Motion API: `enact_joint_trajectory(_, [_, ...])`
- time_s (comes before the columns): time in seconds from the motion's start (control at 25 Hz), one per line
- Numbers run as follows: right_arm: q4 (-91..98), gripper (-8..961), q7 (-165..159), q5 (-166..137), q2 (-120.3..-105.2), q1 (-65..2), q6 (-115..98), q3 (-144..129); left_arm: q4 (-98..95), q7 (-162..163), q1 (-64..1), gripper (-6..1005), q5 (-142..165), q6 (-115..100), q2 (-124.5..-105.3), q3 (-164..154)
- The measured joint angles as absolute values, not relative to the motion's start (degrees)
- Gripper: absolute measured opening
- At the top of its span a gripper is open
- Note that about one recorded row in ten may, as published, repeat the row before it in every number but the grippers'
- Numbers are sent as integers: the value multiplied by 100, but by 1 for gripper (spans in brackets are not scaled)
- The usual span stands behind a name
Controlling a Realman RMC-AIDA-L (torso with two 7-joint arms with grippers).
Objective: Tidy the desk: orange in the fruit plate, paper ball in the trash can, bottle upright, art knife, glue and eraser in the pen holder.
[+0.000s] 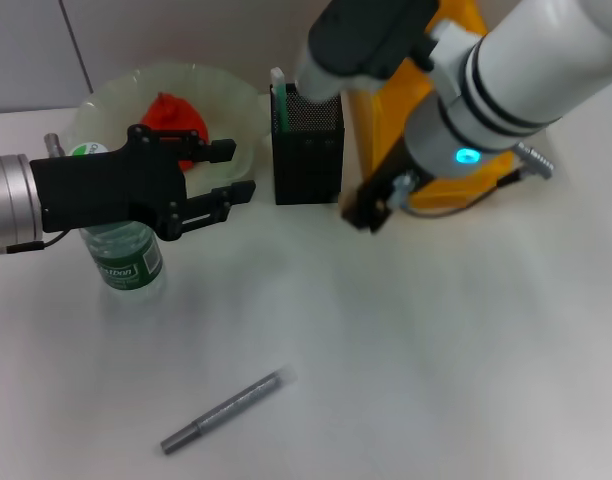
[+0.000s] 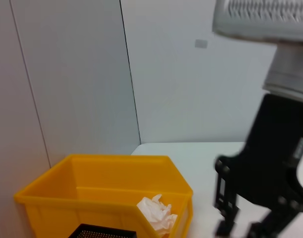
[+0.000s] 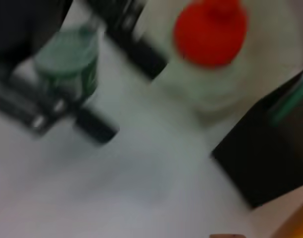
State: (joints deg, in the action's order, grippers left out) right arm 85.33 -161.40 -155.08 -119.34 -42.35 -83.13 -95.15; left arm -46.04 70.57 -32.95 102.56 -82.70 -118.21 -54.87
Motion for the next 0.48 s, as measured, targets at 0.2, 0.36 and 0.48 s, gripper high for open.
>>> enact_joint_trajectory(0.2, [8752, 253, -16117, -15679, -11938, -3924, -7538, -9432, -4577, 7012, -3295, 464, 10253, -8270, -11823, -5471])
enact_joint_trajectory(0.36, [8638, 253, -16090, -15685, -11930, -3808, -7049, -9243, -4561, 6998, -3295, 464, 10247, -8264, -11829, -5466])
enact_joint_trajectory(0.48, [8459, 253, -16041, -15686, -11930, -3775, -6614, -9118, -4561, 6993, -3295, 464, 10247, -8258, -11830, -5468])
